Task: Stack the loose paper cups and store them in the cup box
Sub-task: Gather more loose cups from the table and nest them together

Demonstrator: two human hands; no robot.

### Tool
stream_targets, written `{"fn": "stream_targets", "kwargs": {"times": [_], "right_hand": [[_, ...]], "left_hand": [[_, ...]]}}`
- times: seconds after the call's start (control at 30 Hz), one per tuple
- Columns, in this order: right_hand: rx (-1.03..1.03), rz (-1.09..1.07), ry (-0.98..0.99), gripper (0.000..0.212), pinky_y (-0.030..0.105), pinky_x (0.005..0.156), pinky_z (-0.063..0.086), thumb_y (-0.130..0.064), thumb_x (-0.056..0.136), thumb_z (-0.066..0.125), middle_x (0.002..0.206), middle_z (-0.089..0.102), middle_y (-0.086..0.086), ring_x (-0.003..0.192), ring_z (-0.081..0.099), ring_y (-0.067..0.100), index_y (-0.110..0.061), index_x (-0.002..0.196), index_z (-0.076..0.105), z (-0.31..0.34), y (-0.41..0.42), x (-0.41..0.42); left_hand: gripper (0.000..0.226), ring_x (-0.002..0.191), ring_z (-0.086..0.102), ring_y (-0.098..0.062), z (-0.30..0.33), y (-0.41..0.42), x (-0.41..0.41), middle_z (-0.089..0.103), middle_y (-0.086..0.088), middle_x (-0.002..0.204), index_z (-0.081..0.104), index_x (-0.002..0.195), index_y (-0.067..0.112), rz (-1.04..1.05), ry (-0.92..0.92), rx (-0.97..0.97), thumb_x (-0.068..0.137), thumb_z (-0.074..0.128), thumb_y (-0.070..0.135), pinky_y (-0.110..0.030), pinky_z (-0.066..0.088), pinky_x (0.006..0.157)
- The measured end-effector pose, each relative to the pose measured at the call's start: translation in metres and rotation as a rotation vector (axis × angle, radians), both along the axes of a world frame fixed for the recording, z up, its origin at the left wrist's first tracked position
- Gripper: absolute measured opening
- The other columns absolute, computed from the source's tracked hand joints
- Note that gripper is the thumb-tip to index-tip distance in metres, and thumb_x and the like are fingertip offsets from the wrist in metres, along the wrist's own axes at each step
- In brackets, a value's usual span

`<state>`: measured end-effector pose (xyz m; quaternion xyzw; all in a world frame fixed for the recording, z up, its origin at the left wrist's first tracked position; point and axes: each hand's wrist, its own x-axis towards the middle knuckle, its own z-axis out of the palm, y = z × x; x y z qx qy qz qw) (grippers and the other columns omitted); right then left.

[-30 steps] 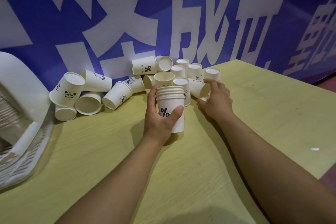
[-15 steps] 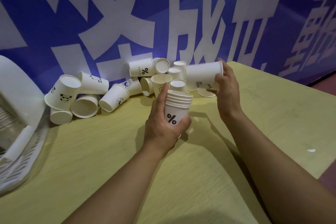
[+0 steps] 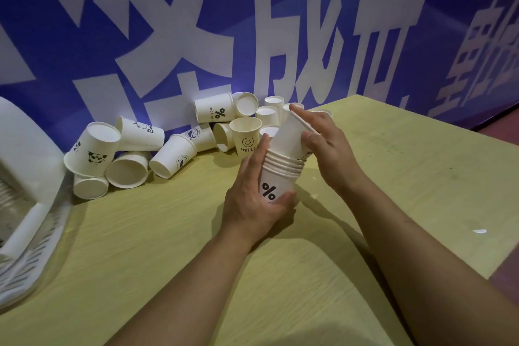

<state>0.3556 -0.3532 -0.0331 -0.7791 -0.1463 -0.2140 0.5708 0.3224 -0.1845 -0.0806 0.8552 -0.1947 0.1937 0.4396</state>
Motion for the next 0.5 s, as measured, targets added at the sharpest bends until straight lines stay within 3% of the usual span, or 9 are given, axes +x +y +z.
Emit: {"fn": "stream_targets", "kwargs": {"times": [0.1, 0.2, 0.3, 0.4, 0.5], "right_hand": [[-0.259, 0.032, -0.017, 0.047, 0.02, 0.09, 0.04, -0.053, 0.087, 0.047, 0.118, 0.045, -0.014, 0.11, 0.042, -0.005, -0.043, 0.133, 0.054, 0.0, 0.003, -0.005], [-0.458, 0.053, -0.01, 0.052, 0.029, 0.095, 0.036, -0.062, 0.085, 0.051, 0.118, 0.047, -0.01, 0.115, 0.039, 0.008, -0.043, 0.133, 0.056, -0.003, 0.013, -0.006], [-0.451, 0.044, -0.028, 0.053, 0.032, 0.097, 0.036, -0.066, 0.085, 0.049, 0.119, 0.05, -0.01, 0.116, 0.04, 0.01, -0.043, 0.133, 0.057, -0.003, 0.015, -0.005], [-0.379, -0.007, -0.086, 0.054, 0.031, 0.097, 0.038, -0.063, 0.09, 0.04, 0.123, 0.048, -0.014, 0.118, 0.043, 0.008, -0.038, 0.136, 0.055, 0.001, 0.008, -0.003], [-0.281, -0.29, -0.143, 0.038, 0.036, 0.098, 0.045, -0.046, 0.098, 0.042, 0.124, 0.054, -0.008, 0.115, 0.05, 0.012, -0.031, 0.128, 0.06, 0.015, -0.008, 0.021]], "left_hand": [[0.114, 0.094, 0.044, 0.016, 0.0, -0.002, 0.001, 0.035, 0.015, 0.15, -0.014, 0.131, 0.08, -0.011, 0.004, 0.036, 0.079, 0.08, 0.043, -0.01, 0.039, 0.073], [0.119, 0.101, 0.046, 0.002, -0.002, -0.001, 0.002, 0.036, 0.011, 0.153, -0.01, 0.136, 0.074, 0.008, 0.003, 0.006, 0.076, 0.083, 0.032, -0.01, 0.041, 0.074], [0.114, 0.106, 0.046, -0.001, -0.002, -0.002, 0.002, 0.038, 0.015, 0.149, -0.002, 0.14, 0.068, 0.02, 0.002, -0.029, 0.075, 0.084, 0.03, -0.014, 0.043, 0.075], [0.104, 0.109, 0.052, -0.005, -0.002, 0.0, 0.001, 0.042, 0.019, 0.144, 0.009, 0.14, 0.067, 0.026, -0.022, -0.076, 0.076, 0.084, 0.035, -0.026, 0.047, 0.083], [0.099, 0.112, 0.057, -0.011, -0.003, 0.001, 0.001, 0.046, 0.016, 0.146, 0.016, 0.142, 0.064, 0.052, -0.025, -0.125, 0.074, 0.084, 0.04, -0.036, 0.052, 0.091]]}}
